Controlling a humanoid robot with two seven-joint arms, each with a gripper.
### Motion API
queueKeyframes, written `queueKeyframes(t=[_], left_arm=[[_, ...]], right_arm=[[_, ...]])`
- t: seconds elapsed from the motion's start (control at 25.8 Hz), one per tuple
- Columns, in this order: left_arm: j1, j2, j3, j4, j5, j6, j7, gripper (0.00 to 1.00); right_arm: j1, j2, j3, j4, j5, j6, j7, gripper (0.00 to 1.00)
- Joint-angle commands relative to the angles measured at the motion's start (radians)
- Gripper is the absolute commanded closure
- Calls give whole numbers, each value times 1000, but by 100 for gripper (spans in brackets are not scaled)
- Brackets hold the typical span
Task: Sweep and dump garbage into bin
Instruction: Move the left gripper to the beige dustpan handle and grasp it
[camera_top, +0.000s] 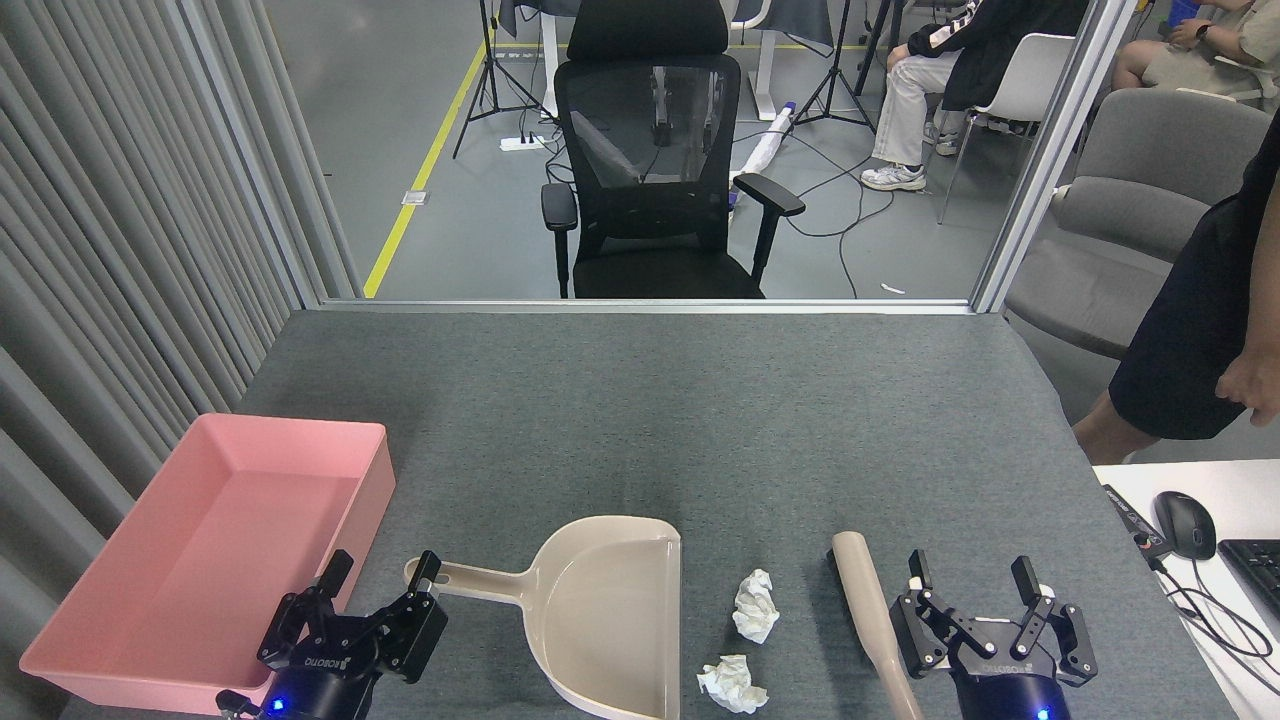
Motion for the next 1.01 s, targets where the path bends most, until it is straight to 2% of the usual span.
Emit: queueKeyframes(t=[0.0, 0.15, 0.35, 0.58, 0.74, 0.89, 0.97], left_arm=[[-5, 1, 3, 0, 5, 12, -9, 1], [-10, 21, 4, 0, 5, 12, 1, 1], [-16, 15, 11, 0, 32, 4, -14, 1], [-22, 5, 9, 0, 136, 1, -18, 1], [-59, -40, -23, 0, 374, 15, -101, 1], [-76, -51, -26, 0, 500, 24, -132, 1], [-80, -51, -28, 0, 580, 24, -135, 1]], right_arm=[[0, 0, 20, 0, 2, 10, -2, 2], [-4, -14, 17, -2, 0, 0, -2, 2], [4, -43, 17, -22, -3, -20, 0, 2], [87, -46, 15, -36, -3, -42, -2, 2], [116, -49, -8, -36, -7, -47, -9, 2], [125, -42, -6, -34, -9, -79, -11, 2], [147, -16, -1, -34, -7, -80, -11, 2]])
